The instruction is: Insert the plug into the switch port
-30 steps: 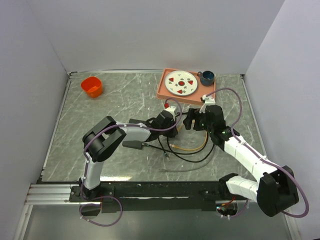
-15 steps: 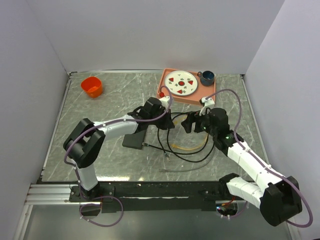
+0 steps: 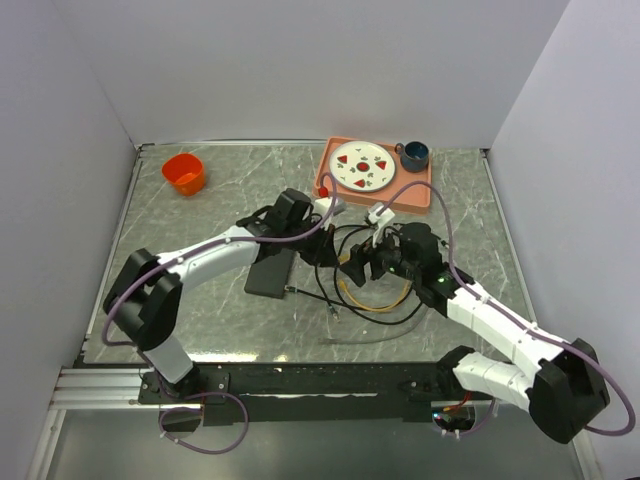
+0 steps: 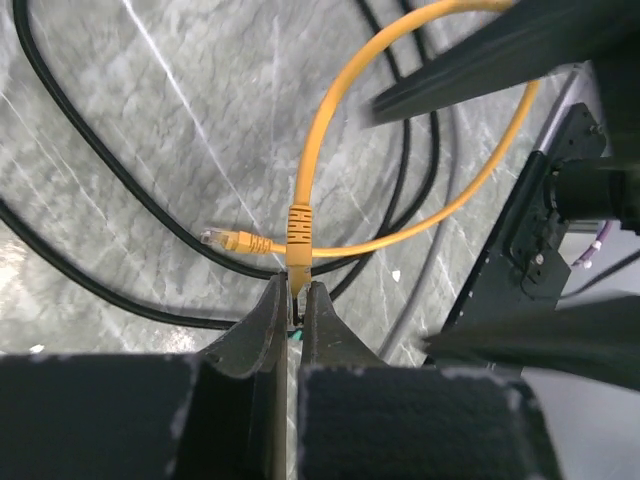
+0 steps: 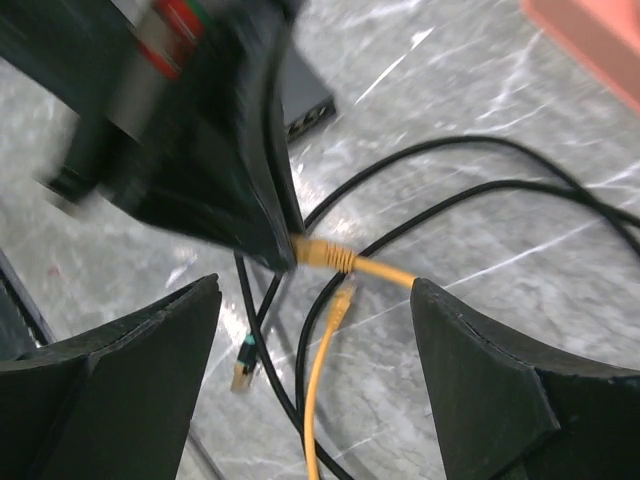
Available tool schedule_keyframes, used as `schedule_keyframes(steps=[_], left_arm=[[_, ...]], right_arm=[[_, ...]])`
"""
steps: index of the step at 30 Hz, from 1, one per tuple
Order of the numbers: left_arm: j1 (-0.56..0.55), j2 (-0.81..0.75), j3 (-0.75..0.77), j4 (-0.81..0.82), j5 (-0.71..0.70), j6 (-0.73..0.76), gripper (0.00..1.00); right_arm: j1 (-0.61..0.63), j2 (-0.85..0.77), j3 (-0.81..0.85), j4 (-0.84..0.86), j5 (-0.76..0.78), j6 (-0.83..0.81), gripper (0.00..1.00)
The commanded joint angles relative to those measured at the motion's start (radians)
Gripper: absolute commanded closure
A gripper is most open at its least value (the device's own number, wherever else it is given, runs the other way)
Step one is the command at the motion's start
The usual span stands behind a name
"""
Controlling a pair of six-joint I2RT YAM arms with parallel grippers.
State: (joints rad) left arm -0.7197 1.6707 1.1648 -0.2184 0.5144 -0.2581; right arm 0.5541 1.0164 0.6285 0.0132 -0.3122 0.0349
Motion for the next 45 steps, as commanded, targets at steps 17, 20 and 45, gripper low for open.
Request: schedule_keyframes(steps=[17, 20, 45], left_arm=[[0.006, -0.189, -0.048, -0.022, -0.043, 0.069, 0.99], [0.019, -0.21, -0.063, -0.006, -0.083, 0.048, 0.99], [0.014, -0.288, -0.097, -0.016, 0.045, 0.128, 0.99]], right_arm=[[0.055, 0.154, 0.112, -0.033, -0.146, -0.084, 1.0], [0.058, 0.131, 0.094, -0.018, -0.114, -0.076, 1.0], [0.064, 0.083, 0.172, -0.039, -0.243, -0.173, 0.12]])
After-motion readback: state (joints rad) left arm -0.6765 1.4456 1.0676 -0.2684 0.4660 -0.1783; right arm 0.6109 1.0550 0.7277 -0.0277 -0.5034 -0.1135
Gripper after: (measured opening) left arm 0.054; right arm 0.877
